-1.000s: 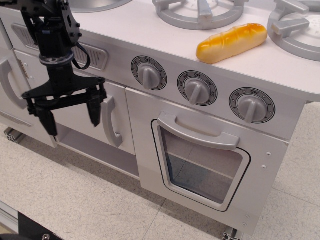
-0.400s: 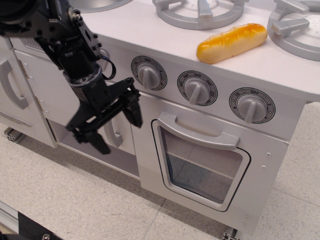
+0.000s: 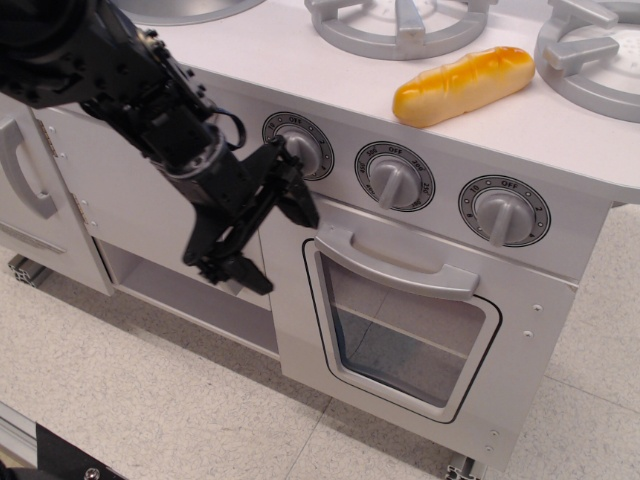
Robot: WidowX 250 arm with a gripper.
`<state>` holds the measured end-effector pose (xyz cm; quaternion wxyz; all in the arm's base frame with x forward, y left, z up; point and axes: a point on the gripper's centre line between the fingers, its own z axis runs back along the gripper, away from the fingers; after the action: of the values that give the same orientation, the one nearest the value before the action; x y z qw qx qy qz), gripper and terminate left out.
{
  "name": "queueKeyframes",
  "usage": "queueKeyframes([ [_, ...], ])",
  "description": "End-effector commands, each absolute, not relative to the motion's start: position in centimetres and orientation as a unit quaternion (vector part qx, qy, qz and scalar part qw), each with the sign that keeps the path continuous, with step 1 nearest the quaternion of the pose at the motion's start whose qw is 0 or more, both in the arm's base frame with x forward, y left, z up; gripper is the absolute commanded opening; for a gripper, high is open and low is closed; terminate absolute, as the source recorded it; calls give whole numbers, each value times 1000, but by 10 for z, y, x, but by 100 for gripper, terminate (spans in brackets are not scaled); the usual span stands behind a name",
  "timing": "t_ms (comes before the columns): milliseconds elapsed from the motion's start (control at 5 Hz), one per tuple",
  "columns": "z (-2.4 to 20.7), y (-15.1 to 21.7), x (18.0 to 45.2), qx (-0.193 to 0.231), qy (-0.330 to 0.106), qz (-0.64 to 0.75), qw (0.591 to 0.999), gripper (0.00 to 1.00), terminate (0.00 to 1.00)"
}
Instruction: Open oven
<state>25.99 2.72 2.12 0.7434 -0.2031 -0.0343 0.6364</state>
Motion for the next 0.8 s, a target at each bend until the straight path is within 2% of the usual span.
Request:
queueKeyframes([
  [0, 17, 10, 291, -226, -37, 619, 751, 100, 0],
  [600, -8, 6, 298, -215, -55, 634, 741, 100, 0],
])
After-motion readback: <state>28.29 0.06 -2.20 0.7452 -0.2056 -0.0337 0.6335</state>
